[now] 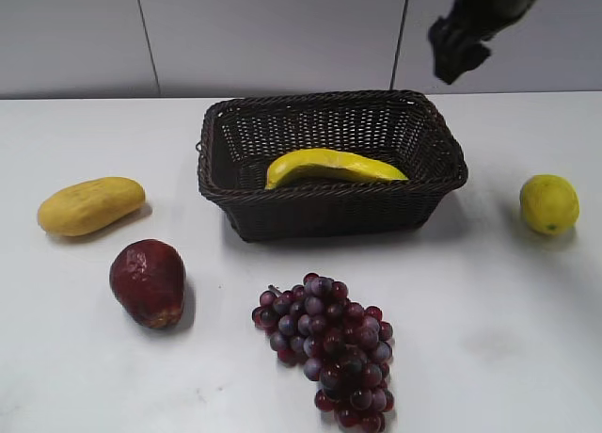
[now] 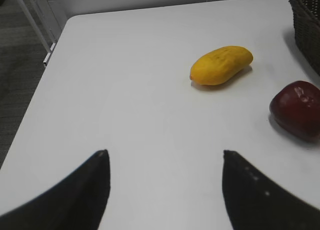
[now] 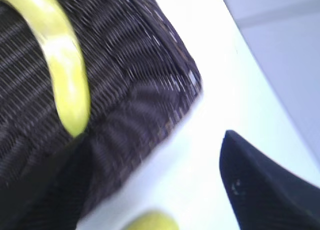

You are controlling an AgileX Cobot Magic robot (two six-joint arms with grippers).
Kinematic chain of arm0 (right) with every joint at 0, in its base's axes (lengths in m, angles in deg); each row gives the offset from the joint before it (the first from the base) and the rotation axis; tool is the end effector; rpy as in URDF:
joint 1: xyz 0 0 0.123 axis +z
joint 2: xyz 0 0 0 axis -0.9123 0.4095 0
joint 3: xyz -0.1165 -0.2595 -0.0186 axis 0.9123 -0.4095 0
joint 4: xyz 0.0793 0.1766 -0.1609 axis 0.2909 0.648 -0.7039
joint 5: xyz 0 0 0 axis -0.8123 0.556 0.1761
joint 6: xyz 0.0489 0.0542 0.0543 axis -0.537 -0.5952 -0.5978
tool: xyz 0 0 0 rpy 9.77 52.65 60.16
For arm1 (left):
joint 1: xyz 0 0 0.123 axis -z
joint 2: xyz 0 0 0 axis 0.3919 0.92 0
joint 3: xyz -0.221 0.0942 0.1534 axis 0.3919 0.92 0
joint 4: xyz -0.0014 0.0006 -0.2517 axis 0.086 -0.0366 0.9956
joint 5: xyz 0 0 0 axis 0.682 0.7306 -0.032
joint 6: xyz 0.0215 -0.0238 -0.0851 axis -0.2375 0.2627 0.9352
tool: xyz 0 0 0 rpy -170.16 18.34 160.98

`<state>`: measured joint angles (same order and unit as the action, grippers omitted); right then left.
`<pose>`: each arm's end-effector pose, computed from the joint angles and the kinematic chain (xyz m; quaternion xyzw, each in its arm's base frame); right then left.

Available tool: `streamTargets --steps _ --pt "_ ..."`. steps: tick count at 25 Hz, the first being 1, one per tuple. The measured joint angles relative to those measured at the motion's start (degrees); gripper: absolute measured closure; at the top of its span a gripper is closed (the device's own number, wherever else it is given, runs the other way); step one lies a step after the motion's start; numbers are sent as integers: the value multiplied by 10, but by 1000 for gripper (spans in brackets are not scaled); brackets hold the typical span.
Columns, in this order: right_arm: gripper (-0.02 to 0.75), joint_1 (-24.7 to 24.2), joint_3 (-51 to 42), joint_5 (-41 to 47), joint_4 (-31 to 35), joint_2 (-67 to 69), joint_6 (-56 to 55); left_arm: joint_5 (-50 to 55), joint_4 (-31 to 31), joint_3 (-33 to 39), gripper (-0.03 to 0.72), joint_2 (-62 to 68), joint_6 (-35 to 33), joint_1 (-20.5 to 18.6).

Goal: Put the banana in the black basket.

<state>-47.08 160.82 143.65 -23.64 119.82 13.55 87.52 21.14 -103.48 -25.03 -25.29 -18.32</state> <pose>0.3984 0.1217 0.3036 -0.3351 0.9125 -0.0778 0.2213 -0.0051 -0.0011 0.2721 0.0601 0.8581 -0.0165 0.5098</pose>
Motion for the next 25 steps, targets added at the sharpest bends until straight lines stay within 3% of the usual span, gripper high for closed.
streamTargets --steps 3,9,25 --pt "144 -49 0 69 7 -27 -48 0 0 0 167 0 0 0" --pt "145 -124 -28 86 85 -106 -109 0 0 0 167 0 0 0" --pt "145 -131 -370 87 103 -451 -152 0 0 0 167 0 0 0"
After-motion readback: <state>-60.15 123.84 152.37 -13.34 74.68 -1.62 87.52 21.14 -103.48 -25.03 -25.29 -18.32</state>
